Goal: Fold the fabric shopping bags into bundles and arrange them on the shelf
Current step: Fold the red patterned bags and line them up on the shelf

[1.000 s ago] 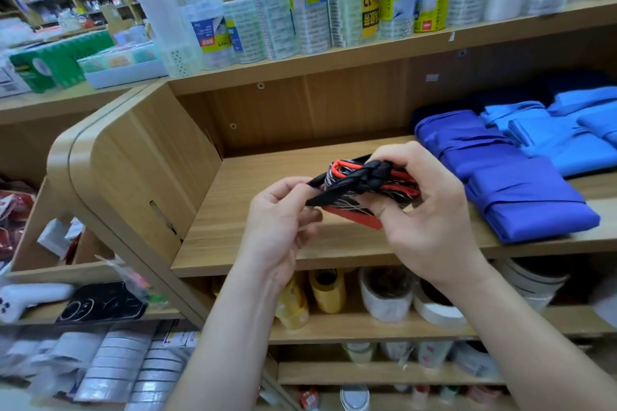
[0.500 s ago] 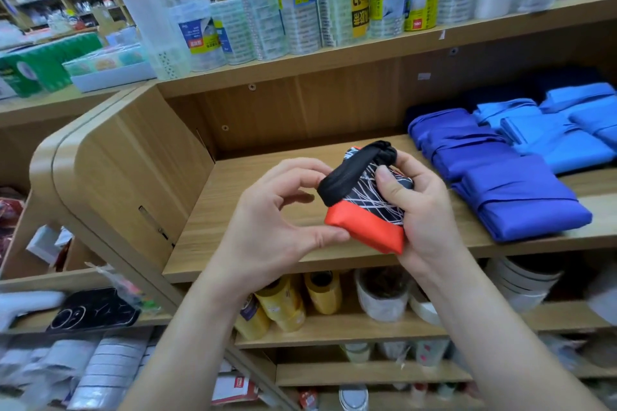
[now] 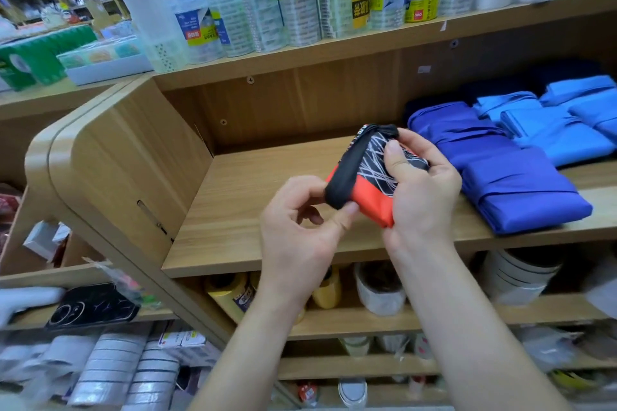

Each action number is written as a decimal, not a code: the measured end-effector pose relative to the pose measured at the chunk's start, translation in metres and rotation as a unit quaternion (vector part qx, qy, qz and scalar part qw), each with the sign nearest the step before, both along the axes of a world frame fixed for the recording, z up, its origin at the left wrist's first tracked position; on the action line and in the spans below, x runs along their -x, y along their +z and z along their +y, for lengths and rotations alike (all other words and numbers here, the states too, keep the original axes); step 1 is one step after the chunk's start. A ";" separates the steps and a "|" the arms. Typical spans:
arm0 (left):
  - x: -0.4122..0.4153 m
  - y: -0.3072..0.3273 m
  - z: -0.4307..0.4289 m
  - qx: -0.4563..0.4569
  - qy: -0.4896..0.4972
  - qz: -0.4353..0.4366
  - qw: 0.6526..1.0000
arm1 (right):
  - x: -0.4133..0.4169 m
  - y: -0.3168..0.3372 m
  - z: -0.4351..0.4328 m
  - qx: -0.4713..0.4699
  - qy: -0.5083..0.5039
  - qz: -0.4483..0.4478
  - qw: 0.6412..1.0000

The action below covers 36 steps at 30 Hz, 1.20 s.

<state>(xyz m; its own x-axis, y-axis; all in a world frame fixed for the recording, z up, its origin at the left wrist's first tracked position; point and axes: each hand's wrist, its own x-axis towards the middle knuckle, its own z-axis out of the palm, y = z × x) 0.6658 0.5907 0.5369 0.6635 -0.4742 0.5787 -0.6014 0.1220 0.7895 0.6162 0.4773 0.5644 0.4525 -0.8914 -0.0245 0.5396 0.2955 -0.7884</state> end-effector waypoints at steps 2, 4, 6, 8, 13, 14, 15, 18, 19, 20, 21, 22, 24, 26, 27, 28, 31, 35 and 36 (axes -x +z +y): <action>0.006 -0.007 -0.005 0.012 -0.008 0.019 1.000 | -0.005 -0.002 -0.001 -0.040 -0.021 -0.016 0.999; 0.010 -0.014 -0.006 -0.004 0.003 0.004 1.000 | -0.010 -0.010 -0.001 -0.061 -0.040 -0.011 0.997; 0.009 -0.016 -0.004 -0.048 0.037 -0.071 0.996 | -0.011 -0.017 0.000 0.001 -0.090 0.029 0.996; 0.008 -0.014 0.000 -0.081 0.080 -0.169 0.979 | -0.009 -0.021 0.001 0.105 -0.114 0.071 0.985; 0.009 0.006 0.009 -0.091 0.128 -0.173 0.972 | -0.002 -0.019 0.003 0.134 -0.014 0.025 0.991; 0.008 0.012 0.010 -0.098 0.126 -0.126 0.979 | -0.001 -0.020 0.003 0.138 0.009 0.016 0.990; 0.008 0.018 0.011 -0.111 0.102 -0.059 0.987 | 0.000 -0.019 0.004 0.148 0.032 0.010 0.988; 0.004 0.026 0.010 -0.151 -0.010 0.101 0.983 | 0.004 -0.019 0.006 0.219 0.118 0.026 0.968; 0.003 0.026 0.010 -0.158 -0.017 0.110 0.981 | 0.004 -0.019 0.006 0.264 0.128 0.048 0.955; 0.003 0.028 0.011 -0.160 -0.019 0.116 0.980 | 0.005 -0.020 0.006 0.315 0.125 0.073 0.938; 0.003 0.031 0.012 -0.160 -0.030 0.127 0.978 | 0.006 -0.020 0.004 0.363 0.113 0.096 0.920; 0.002 0.035 0.013 -0.159 -0.049 0.146 0.975 | 0.007 -0.021 0.003 0.400 0.103 0.110 0.904; -0.002 0.044 0.017 -0.151 -0.091 0.203 0.963 | 0.011 -0.024 0.000 0.449 0.102 0.112 0.881; -0.012 0.052 0.021 -0.149 -0.116 0.240 0.952 | 0.016 -0.024 -0.002 0.468 0.128 0.106 0.868; -0.015 0.055 0.023 -0.154 -0.131 0.243 0.949 | 0.018 -0.024 -0.002 0.469 0.149 0.108 0.864; -0.018 0.057 0.024 -0.161 -0.155 0.241 0.944 | 0.020 -0.022 -0.003 0.472 0.172 0.120 0.856; -0.020 0.054 0.021 -0.199 -0.226 0.224 0.927 | 0.022 -0.013 -0.008 0.506 0.262 0.203 0.797; -0.020 0.043 0.020 -0.177 -0.237 0.252 0.921 | 0.028 -0.010 -0.011 0.420 0.313 0.178 0.833; -0.019 0.040 0.021 -0.155 -0.226 0.266 0.924 | 0.033 -0.012 -0.012 0.357 0.322 0.152 0.863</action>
<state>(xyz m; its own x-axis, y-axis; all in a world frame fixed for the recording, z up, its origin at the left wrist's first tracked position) 0.6852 0.6115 0.5773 0.5082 -0.8611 0.0174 -0.0607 -0.0156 0.9980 0.5837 0.4657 0.5522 0.9297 -0.2937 0.2221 0.1801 -0.1633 -0.9700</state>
